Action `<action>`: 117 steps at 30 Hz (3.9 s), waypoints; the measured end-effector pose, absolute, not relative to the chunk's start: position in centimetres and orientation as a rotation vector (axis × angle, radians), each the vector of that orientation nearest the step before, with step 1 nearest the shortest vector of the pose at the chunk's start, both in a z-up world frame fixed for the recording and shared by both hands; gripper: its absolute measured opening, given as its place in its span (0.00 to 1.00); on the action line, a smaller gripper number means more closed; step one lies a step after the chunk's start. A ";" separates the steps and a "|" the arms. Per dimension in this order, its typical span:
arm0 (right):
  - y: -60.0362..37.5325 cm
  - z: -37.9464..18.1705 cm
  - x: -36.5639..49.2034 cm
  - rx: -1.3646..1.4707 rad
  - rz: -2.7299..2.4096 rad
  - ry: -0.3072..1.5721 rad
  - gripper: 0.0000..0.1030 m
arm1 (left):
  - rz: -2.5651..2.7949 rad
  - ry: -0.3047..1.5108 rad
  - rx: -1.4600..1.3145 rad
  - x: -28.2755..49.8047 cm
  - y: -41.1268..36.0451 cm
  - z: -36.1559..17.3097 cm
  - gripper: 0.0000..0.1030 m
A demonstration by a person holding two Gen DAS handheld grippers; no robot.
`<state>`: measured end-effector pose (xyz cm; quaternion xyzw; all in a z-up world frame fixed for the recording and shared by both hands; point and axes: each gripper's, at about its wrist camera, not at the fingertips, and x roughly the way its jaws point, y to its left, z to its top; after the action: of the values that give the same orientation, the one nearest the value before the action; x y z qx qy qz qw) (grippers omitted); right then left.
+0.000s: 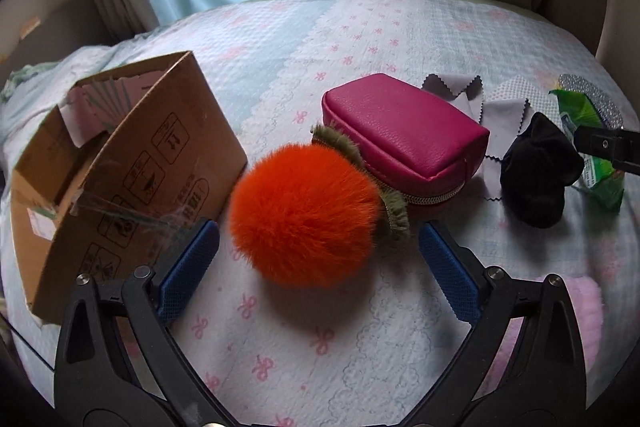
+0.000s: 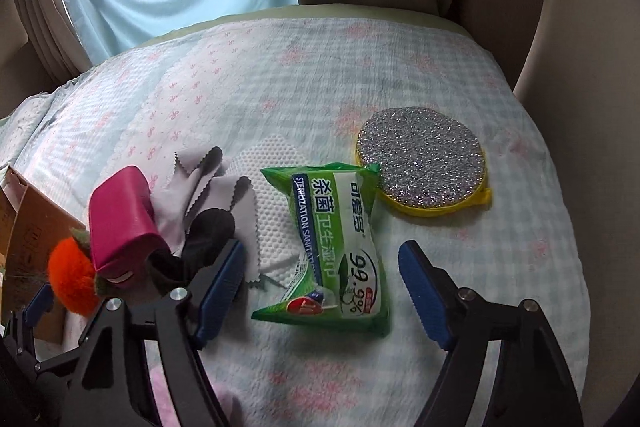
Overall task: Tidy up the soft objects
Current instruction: 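Grasp the orange pompom with the left tool while the right tool grasps the green wipe pack, then carry the pompom and wipe pack over the cardboard box with both tools, then open both tools to drop the pompom and wipe pack into the box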
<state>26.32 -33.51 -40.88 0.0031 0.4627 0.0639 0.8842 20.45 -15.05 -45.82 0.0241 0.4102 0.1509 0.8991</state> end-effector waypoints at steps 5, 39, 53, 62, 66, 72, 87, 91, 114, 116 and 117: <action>-34.2 -42.1 27.4 0.036 0.150 0.960 0.66 | 0.288 0.852 0.110 21.1 -14.6 -46.6 0.91; -34.4 -41.6 26.5 0.156 0.092 0.958 0.29 | 0.028 0.842 0.039 19.8 -12.0 -44.1 0.32; -32.2 -28.4 20.3 0.116 0.053 0.861 0.29 | -0.002 0.719 -0.053 15.9 -10.2 -28.2 0.32; -25.1 -16.0 15.5 0.035 0.128 0.791 0.29 | 0.024 0.677 -0.101 13.0 -3.5 -17.0 0.32; -20.1 -13.0 14.5 0.025 0.162 0.778 0.29 | 0.043 0.696 -0.133 12.8 1.6 -14.7 0.32; -11.4 -11.8 14.0 0.058 0.206 0.800 0.29 | 0.045 0.771 -0.099 13.7 10.5 -14.1 0.32; 3.6 -22.3 18.5 0.233 0.177 1.060 0.29 | -0.045 1.142 0.019 21.0 22.4 -25.8 0.32; 5.2 -25.8 19.9 0.205 0.149 1.141 0.29 | -0.063 1.228 0.023 23.1 22.5 -29.8 0.32; 6.5 -39.5 21.8 -0.138 0.333 1.329 1.00 | -0.155 1.453 0.082 28.6 18.9 -39.9 1.00; 6.1 -39.9 21.3 -0.126 0.332 1.327 1.00 | -0.152 1.454 0.073 28.5 19.0 -39.7 1.00; 6.0 -40.0 21.1 -0.123 0.328 1.326 1.00 | -0.150 1.454 0.071 28.4 19.0 -39.6 1.00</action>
<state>21.13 5.98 -39.98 -0.0566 0.6122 0.1514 0.7740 28.36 18.99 -39.59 0.0326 0.6637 -0.0684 0.7441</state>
